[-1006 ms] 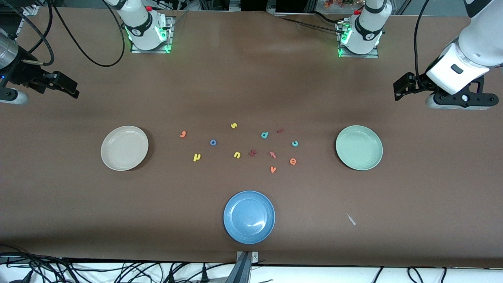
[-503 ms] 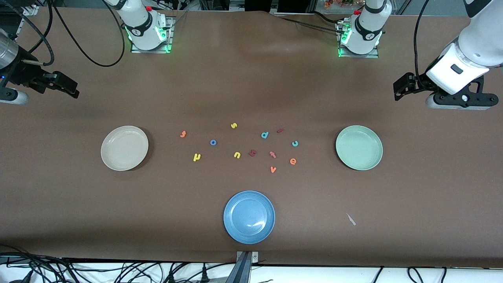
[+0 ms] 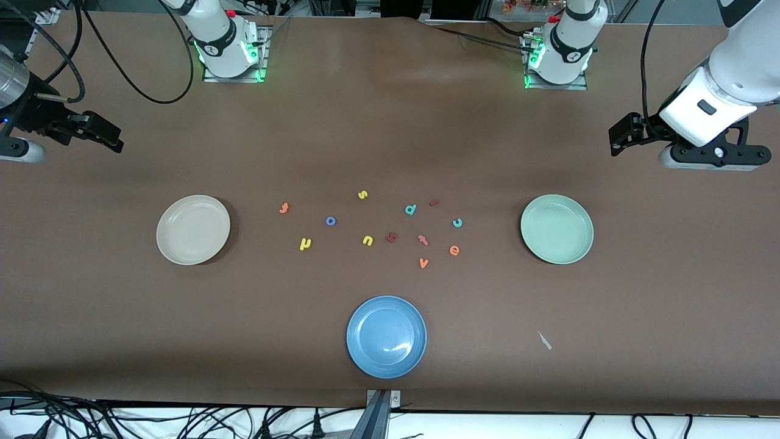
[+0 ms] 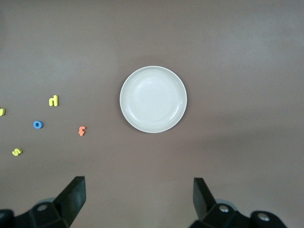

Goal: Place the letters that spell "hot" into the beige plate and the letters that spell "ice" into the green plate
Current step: 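Move the right gripper and the left gripper toward the orange letters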

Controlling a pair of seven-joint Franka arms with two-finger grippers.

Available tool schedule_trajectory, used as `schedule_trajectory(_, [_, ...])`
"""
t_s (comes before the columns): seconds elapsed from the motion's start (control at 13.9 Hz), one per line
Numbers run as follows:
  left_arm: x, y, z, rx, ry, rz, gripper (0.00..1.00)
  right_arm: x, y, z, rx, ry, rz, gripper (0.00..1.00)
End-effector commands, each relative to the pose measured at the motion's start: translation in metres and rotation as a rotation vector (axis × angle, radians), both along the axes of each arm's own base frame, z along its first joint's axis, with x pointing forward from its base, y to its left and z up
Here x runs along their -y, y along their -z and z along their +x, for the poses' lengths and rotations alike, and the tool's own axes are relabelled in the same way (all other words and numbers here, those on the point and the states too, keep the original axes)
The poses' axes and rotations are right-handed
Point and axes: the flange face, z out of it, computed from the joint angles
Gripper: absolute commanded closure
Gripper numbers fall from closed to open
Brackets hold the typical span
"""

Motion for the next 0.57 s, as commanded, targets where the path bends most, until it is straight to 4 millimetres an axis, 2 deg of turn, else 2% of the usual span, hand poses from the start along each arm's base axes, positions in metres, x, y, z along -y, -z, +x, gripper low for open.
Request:
schedule_trajectory(0.0, [0.010, 0.000, 0.001, -0.027, 0.023, -0.052, 0.00, -0.007, 0.037, 0.018, -0.078, -0.022, -0.006, 0.00])
schedule_trajectory(0.07, [0.013, 0.004, 0.002, -0.036, 0.024, -0.061, 0.00, -0.009, 0.073, 0.031, -0.148, -0.021, -0.007, 0.00])
schedule_trajectory(0.22, [0.024, 0.015, 0.007, -0.052, 0.046, -0.069, 0.00, -0.014, 0.082, 0.029, -0.194, -0.050, 0.025, 0.00])
schedule_trajectory(0.29, [0.028, 0.027, 0.013, -0.072, 0.046, -0.087, 0.00, -0.014, 0.086, 0.030, -0.203, -0.066, 0.031, 0.00])
schedule_trajectory(0.36, [0.031, 0.043, 0.027, -0.078, 0.043, -0.107, 0.00, -0.018, 0.089, 0.030, -0.208, -0.067, 0.035, 0.00])
schedule_trajectory(0.43, [0.031, 0.044, 0.044, -0.035, 0.041, -0.118, 0.00, -0.024, 0.096, 0.032, -0.218, -0.071, 0.045, 0.00])
schedule_trajectory(0.5, [0.034, 0.055, 0.057, -0.029, 0.040, -0.125, 0.00, -0.025, 0.102, 0.035, -0.216, -0.072, 0.049, 0.00])
